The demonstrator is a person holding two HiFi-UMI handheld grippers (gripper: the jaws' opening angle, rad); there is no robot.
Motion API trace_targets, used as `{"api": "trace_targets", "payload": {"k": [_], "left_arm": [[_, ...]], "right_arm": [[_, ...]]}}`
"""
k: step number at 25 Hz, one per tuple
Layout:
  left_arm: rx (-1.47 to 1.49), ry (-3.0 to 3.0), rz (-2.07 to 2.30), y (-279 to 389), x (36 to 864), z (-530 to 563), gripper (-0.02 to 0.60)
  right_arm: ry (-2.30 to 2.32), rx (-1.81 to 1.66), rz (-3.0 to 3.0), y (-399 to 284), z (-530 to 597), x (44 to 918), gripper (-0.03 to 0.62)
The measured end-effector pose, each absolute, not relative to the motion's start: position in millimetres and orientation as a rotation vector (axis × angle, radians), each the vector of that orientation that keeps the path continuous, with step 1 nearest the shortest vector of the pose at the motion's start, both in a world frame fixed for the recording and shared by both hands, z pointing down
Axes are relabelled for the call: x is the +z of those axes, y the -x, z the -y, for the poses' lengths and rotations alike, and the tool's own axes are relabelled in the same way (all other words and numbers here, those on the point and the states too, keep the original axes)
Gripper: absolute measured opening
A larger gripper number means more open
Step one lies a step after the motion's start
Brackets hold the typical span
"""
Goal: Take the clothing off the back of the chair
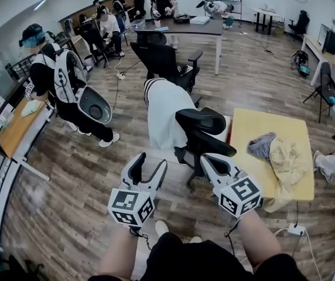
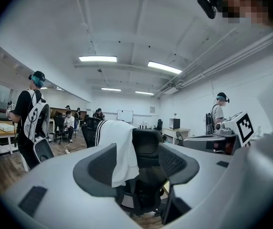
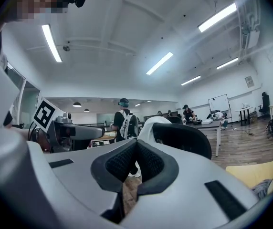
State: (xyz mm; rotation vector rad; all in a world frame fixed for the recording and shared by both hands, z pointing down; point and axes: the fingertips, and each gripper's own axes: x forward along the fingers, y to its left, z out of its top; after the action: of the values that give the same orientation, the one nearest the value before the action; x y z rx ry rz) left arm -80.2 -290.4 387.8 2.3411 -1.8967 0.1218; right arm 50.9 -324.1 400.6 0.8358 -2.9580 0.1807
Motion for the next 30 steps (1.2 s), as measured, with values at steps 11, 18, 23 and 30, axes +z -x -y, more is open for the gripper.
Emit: {"api": "trace_targets", "payload": {"k": [11,18,23,30], "left_arm": [[0.112,-2.355,1.846,112,393,354,0.380],[0.104,-2.422,1.739,136,385,411,0.402],[0.116,-2.442,1.668,151,390,451,0.418],[0.165,-2.521,1.496,149,399,490,0.457]], "right_arm": [[-0.922,0.186,2.925,-41,366,411,0.012],[-1.015,0.199,2.885,-24,399,410,0.012],[-1.076,0.216,2.858,-16,418,416,0.012],[-1.166,0.265,2.807,-14,438,425,0.012]]}}
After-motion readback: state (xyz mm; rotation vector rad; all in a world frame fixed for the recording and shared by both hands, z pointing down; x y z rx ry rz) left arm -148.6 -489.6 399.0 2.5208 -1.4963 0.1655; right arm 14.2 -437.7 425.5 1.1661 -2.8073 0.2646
